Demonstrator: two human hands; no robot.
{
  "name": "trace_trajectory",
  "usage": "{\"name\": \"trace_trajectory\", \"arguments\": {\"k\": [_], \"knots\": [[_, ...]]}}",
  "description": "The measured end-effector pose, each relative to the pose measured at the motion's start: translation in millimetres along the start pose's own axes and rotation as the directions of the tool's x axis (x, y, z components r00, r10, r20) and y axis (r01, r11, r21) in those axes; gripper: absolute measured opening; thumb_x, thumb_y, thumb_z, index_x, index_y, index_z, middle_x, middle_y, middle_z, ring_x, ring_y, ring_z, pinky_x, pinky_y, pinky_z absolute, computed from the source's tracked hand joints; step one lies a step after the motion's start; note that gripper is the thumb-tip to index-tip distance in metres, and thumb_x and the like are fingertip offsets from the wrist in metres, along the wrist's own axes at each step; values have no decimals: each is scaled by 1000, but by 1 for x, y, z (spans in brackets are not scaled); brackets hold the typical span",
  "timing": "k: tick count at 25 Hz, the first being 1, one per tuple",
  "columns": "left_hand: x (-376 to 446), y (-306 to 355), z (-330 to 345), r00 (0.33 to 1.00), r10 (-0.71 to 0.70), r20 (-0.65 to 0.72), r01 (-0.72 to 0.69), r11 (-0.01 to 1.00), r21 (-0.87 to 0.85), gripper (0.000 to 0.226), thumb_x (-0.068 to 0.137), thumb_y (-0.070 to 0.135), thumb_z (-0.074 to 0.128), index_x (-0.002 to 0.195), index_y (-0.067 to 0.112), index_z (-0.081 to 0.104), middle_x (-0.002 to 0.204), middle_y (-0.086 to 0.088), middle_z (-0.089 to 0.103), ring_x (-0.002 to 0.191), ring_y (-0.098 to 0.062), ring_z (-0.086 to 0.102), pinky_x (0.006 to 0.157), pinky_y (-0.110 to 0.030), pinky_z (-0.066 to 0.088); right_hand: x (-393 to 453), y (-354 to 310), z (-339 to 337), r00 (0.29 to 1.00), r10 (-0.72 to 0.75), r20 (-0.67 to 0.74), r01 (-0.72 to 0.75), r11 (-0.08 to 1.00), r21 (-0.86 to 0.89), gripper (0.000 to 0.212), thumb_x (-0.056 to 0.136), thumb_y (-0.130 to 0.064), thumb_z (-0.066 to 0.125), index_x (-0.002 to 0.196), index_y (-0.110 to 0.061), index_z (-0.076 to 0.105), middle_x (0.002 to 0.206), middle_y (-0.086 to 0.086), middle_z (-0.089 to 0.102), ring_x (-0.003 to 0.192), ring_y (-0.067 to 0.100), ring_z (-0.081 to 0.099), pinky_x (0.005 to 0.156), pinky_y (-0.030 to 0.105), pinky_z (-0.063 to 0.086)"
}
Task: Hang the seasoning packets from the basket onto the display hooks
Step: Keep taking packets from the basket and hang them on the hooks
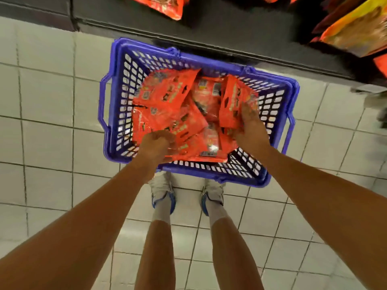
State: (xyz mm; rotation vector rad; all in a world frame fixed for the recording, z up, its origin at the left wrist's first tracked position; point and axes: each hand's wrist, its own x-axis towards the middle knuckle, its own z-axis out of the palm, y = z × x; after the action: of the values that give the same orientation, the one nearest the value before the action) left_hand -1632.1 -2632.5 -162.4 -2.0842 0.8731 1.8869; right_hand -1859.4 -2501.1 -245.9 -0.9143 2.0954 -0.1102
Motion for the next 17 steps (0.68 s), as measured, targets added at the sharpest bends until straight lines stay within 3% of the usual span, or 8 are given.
{"name": "trace_trajectory", "arguments": {"k": [4,6,8,10,11,14,16,17], "knots": [[-11,-2,8,994,53,100,-50,998,-25,17,92,-6,59,106,4,64,94,-13,65,78,-25,62,71,-32,49,-47,-15,-17,986,-47,-158,87,962,260,40,96,-14,62,136,-10,62,124,17,70,111,36,67,98,40,51],[-18,3,13,966,167,199,-169,986,-9,48,86,-14,65,128,6,57,103,-1,64,88,-16,62,69,-24,53,-69,-25,-42,979,-128,-158,169,943,286,31,97,-26,60,117,-8,74,107,9,77,100,29,71,89,40,54],[-22,9,16,920,232,316,-258,965,42,75,82,-16,68,141,24,48,116,18,59,106,-2,57,86,-22,53,-83,-33,-69,982,-161,-95,185,897,401,32,96,-33,56,97,-9,77,86,2,76,84,20,70,74,34,53],[-25,12,18,884,237,403,-281,958,53,70,79,-14,72,126,34,58,113,23,66,110,0,59,92,-26,51,-89,-45,-83,987,-152,55,78,746,662,21,99,-25,59,89,-21,77,85,-1,76,83,18,72,74,35,58],[-25,12,19,878,229,420,-274,961,49,58,78,-11,75,118,30,64,111,14,71,110,-9,64,94,-30,53,-87,-50,-86,983,-124,135,-25,640,768,19,98,-23,61,90,-23,78,91,0,77,88,20,73,79,37,60],[-27,4,22,901,246,356,-269,963,13,38,84,8,78,118,21,67,112,0,76,108,-22,70,102,-47,52,-69,-52,-71,960,-46,276,-226,455,861,18,94,-23,62,94,-23,80,102,5,78,94,26,74,81,44,62],[-23,-3,20,935,276,224,-283,959,-1,24,89,19,75,112,26,70,106,5,78,104,-19,72,102,-50,52,-44,-41,-51,980,104,171,-200,563,802,15,96,-19,65,106,-25,75,109,6,75,100,28,72,88,50,59],[-19,-6,17,944,280,173,-276,960,-45,20,90,20,74,109,26,71,105,5,78,103,-19,72,101,-50,52,-29,-33,-42,981,166,97,-187,702,688,27,93,-23,68,120,-26,68,118,5,72,106,29,68,94,50,56]]}}
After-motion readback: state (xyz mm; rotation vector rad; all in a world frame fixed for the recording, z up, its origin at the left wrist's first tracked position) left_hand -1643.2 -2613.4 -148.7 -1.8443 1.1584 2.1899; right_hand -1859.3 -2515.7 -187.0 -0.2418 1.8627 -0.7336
